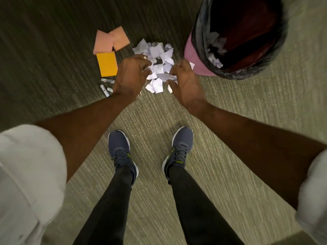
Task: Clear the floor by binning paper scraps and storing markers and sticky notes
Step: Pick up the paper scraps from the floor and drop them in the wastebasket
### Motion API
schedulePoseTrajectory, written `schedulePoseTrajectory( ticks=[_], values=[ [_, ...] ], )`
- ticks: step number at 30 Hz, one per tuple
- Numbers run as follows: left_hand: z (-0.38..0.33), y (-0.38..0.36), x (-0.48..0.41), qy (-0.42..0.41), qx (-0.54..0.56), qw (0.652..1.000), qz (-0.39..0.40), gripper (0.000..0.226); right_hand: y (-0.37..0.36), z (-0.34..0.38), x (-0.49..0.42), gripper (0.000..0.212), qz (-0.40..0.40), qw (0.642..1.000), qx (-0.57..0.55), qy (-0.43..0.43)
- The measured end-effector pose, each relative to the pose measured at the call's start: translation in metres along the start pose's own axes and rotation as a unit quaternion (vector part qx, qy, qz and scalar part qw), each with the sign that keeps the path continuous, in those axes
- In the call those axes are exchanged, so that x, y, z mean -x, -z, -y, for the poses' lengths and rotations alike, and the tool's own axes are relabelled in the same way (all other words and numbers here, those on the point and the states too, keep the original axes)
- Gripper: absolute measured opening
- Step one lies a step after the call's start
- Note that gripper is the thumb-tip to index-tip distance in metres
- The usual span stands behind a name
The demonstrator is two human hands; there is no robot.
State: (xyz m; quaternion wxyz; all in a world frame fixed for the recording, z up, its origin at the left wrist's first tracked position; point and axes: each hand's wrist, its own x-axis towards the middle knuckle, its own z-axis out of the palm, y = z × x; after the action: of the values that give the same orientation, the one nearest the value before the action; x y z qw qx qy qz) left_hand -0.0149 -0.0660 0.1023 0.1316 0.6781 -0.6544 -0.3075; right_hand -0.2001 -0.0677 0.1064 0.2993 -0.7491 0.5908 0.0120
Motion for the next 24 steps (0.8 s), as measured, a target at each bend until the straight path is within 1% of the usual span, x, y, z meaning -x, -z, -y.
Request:
schedulePoseTrajectory(
  ticks=[3, 5, 8, 11, 13, 15, 20, 24],
  values=[
    [-0.028, 0.02, -0.009, -0.051, -0.022, 0.998, -0.003, 0.023, 0.034, 0.001, 0.003, 0.023, -0.039, 0.999, -0.004, 0.018],
    [-0.046, 0.027, -0.015, -0.056, -0.011, 0.998, -0.026, 0.023, 0.056, -0.003, 0.004, 0.019, -0.082, 0.996, -0.026, 0.014],
    [-0.077, 0.032, -0.027, -0.04, 0.059, 0.995, -0.071, 0.023, 0.085, -0.015, 0.005, 0.016, -0.16, 0.982, -0.1, -0.026],
    [-0.109, 0.031, -0.037, -0.034, 0.124, 0.986, -0.105, 0.023, 0.108, -0.037, 0.006, 0.016, -0.21, 0.969, -0.107, -0.072],
    [-0.127, 0.026, -0.043, -0.034, 0.154, 0.98, -0.117, 0.024, 0.118, -0.054, 0.006, 0.018, -0.212, 0.968, -0.095, -0.094],
    [-0.144, 0.02, -0.048, -0.043, 0.171, 0.978, -0.114, 0.024, 0.123, -0.071, 0.007, 0.019, -0.206, 0.968, -0.084, -0.116],
    [-0.175, 0.004, -0.06, -0.084, 0.193, 0.974, -0.08, 0.025, 0.127, -0.093, 0.006, 0.018, -0.208, 0.963, -0.087, -0.147],
    [-0.192, -0.009, -0.071, -0.112, 0.192, 0.974, -0.032, 0.028, 0.132, -0.104, 0.005, 0.024, -0.224, 0.955, -0.112, -0.161]
  ],
)
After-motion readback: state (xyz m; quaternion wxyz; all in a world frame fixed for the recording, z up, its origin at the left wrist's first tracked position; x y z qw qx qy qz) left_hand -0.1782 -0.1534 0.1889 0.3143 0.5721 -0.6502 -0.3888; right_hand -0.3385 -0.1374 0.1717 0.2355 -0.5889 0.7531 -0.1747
